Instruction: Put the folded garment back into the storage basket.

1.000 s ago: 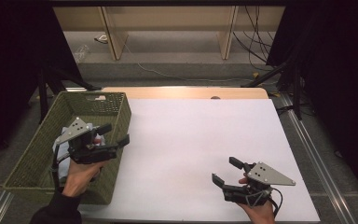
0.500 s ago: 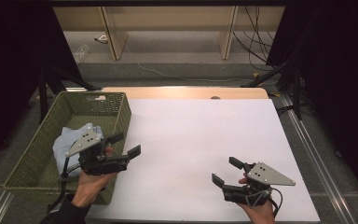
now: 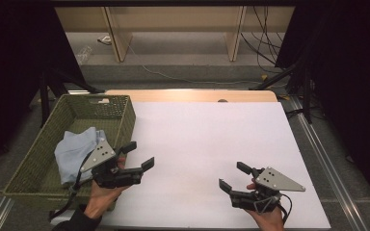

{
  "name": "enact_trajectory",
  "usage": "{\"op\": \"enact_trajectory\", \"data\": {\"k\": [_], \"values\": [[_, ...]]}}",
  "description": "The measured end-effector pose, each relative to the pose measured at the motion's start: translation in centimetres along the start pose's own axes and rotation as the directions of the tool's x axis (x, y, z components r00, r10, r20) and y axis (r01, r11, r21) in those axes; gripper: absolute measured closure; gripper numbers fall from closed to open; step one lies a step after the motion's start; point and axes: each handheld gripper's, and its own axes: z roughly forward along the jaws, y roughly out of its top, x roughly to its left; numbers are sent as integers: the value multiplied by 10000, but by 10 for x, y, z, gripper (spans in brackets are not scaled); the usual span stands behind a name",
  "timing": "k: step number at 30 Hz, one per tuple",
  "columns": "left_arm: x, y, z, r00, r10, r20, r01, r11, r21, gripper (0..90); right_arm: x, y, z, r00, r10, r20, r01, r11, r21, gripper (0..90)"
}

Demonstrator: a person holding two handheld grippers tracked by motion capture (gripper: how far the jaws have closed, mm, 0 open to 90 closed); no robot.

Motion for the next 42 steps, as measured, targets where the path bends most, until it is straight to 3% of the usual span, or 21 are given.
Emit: {"op": "enact_trajectory", "data": {"k": [13,19,29,42], "values": [[-11,-13,8,9989,416,223,-413,9991,-125,166,0,0,0,10000,-5,1,5,10000,-19,191],[-13,-18,10,9989,366,281,-360,9991,-203,165,0,0,0,10000,-3,-1,3,10000,-25,191],[-18,-26,14,9974,636,336,-633,9979,-104,166,1,0,0,10000,-3,4,3,10000,-28,191],[-23,-36,21,9978,504,429,-506,9987,29,166,1,0,0,10000,-17,-4,17,10000,0,191]]}}
